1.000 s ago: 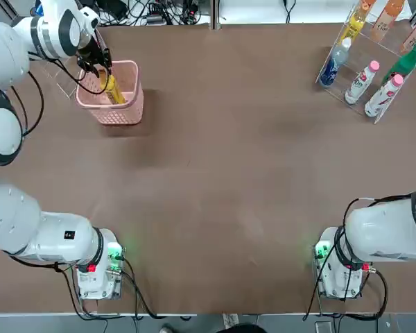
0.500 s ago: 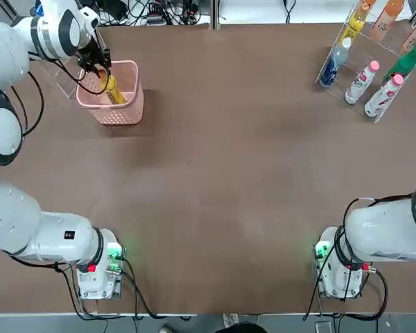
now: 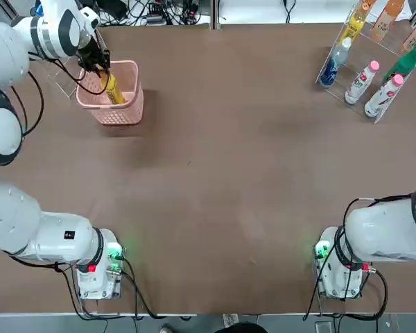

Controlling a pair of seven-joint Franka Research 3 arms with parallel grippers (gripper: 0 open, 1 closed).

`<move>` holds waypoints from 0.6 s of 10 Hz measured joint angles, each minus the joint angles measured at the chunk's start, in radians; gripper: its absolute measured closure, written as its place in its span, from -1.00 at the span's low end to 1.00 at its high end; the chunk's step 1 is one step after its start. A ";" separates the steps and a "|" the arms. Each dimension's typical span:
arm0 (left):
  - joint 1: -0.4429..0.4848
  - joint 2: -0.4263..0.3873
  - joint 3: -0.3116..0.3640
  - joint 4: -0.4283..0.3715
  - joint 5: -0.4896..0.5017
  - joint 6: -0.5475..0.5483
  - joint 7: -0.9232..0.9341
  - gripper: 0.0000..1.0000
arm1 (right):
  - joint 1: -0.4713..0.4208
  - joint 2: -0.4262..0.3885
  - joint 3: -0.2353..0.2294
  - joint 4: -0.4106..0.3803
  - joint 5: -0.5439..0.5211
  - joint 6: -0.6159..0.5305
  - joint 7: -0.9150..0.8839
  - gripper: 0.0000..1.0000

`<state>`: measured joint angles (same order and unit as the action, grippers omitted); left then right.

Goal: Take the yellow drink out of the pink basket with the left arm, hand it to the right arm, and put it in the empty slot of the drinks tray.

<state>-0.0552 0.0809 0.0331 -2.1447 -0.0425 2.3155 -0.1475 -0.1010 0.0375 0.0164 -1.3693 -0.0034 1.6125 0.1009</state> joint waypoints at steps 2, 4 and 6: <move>0.001 0.000 0.001 0.000 0.004 0.000 0.002 0.31 | 0.000 0.000 0.000 0.000 0.000 0.000 0.000 -0.98; 0.000 0.000 0.001 0.000 0.004 0.000 0.011 0.31 | 0.000 0.000 0.000 0.000 0.000 0.000 0.000 -0.98; 0.000 0.000 0.001 0.001 0.004 0.000 0.017 0.31 | 0.000 0.000 0.000 0.000 0.000 0.000 0.000 -0.98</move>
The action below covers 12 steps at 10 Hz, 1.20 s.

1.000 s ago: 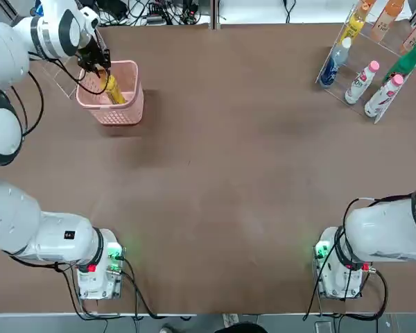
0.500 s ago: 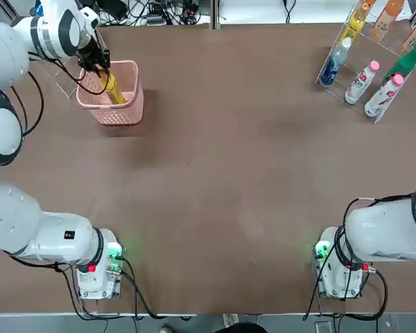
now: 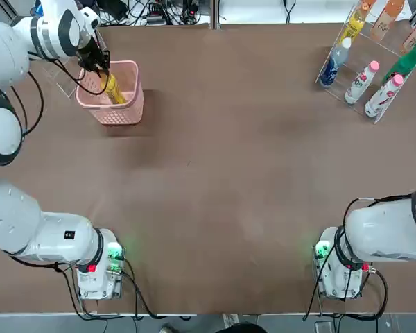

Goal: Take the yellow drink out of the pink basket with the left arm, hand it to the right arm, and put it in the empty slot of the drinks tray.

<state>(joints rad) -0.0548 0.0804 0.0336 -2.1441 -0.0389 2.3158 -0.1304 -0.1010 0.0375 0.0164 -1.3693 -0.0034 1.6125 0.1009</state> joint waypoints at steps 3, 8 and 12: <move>-0.001 -0.001 -0.001 0.026 0.000 -0.022 0.006 0.31 | 0.000 0.000 0.000 0.000 0.000 0.000 0.000 -0.98; -0.001 -0.014 -0.002 0.261 0.000 -0.253 0.020 0.31 | 0.000 0.000 0.000 0.000 0.000 0.000 0.000 -0.98; -0.002 -0.024 -0.006 0.469 0.000 -0.480 0.020 0.31 | 0.000 0.000 0.000 0.000 0.000 0.000 0.000 -0.98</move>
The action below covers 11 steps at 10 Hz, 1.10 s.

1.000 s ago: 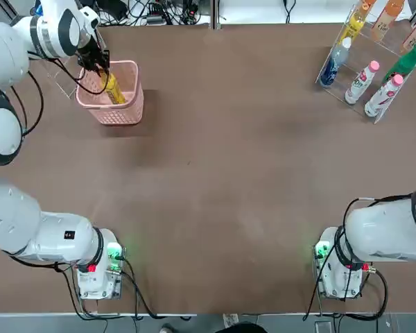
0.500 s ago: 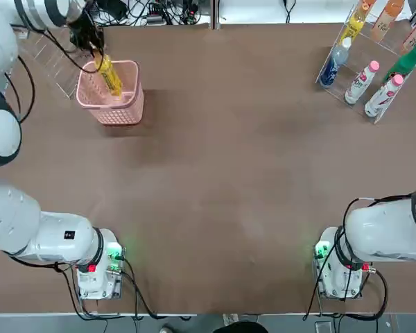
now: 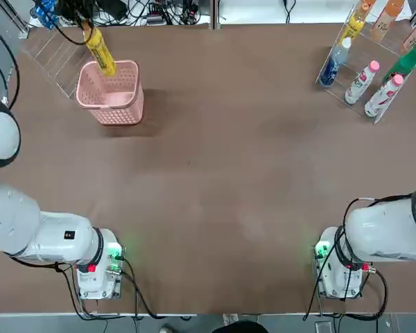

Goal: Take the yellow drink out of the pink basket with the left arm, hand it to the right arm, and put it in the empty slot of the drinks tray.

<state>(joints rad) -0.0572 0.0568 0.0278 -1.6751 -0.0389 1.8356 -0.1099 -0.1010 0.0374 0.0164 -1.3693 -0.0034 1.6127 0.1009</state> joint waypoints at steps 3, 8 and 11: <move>-0.005 -0.004 -0.008 0.145 0.000 -0.139 0.000 0.31 | 0.000 0.000 0.000 0.000 0.000 0.000 0.000 -0.99; -0.019 0.041 -0.120 0.247 0.000 -0.217 -0.118 0.31 | 0.000 0.000 0.000 0.000 0.000 0.000 0.000 -0.98; -0.021 0.084 -0.189 0.305 0.006 -0.236 -0.209 0.31 | 0.000 0.000 0.000 0.000 0.000 0.000 0.000 -0.99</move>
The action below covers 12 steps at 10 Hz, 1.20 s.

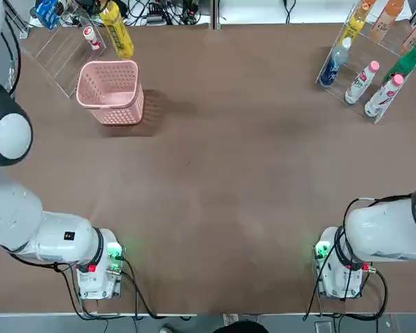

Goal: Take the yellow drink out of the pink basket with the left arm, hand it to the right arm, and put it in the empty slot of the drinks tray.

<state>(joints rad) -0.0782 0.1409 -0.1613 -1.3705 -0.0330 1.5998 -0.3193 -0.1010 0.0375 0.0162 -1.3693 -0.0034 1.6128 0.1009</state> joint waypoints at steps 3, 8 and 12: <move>-0.008 0.014 -0.108 0.004 0.033 -0.003 -0.130 0.31 | 0.000 0.000 0.000 0.000 0.000 0.000 0.000 -0.98; -0.099 0.073 -0.158 0.007 0.063 0.014 -0.306 0.31 | 0.000 0.000 0.000 0.000 0.000 0.000 0.000 -0.98; -0.210 0.136 -0.189 0.008 0.142 0.072 -0.488 0.31 | 0.000 0.000 0.000 0.000 0.000 0.000 0.000 -0.98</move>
<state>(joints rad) -0.2881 0.2765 -0.3505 -1.3627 0.1087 1.6721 -0.8076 -0.1010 0.0375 0.0164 -1.3693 -0.0034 1.6129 0.1009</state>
